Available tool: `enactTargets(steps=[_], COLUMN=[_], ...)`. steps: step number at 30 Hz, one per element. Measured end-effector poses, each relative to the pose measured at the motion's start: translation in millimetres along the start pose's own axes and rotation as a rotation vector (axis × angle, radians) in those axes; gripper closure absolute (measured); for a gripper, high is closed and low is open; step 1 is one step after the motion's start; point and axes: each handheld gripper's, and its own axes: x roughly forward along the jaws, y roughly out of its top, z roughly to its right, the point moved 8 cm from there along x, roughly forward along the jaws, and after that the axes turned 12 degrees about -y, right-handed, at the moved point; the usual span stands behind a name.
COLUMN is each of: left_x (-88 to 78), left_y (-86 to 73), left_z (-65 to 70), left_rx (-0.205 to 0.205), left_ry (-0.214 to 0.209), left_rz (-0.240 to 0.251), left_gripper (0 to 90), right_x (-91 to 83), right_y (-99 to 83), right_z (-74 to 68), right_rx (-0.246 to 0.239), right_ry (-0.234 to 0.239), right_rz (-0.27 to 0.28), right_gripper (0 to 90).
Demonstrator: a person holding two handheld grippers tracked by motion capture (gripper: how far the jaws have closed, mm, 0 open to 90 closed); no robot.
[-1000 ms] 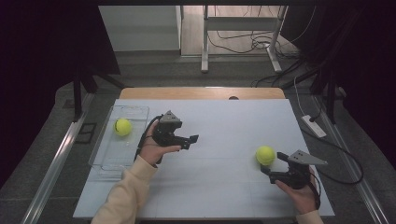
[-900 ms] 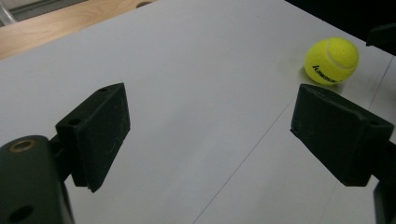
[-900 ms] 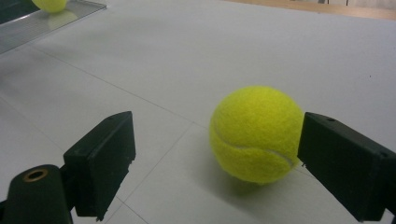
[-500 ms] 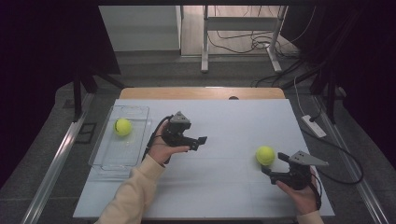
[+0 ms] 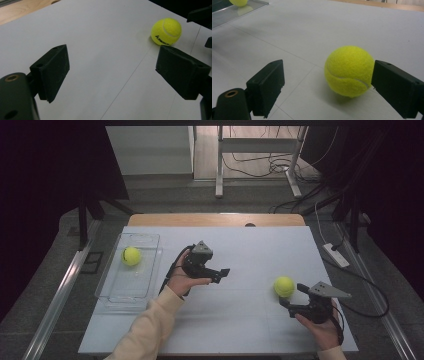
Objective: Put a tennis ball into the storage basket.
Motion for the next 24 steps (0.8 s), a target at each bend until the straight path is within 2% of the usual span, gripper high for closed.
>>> enactTargets(steps=[6,24], left_x=[10.7,34.0], left_y=[4.3,7.7], left_z=[2.0,3.6], left_rx=[0.010,0.001], left_ry=[-0.018,-0.050], left_rz=[-0.007,-0.032], left_gripper=[12.8,13.0], right_x=[-1.2,-0.2], right_y=[-0.9,-2.4], right_z=[3.0,2.0], right_rx=[0.008,0.008], right_ry=[-0.002,0.000], right_rz=[0.002,-0.003], right_gripper=[11.3,11.4])
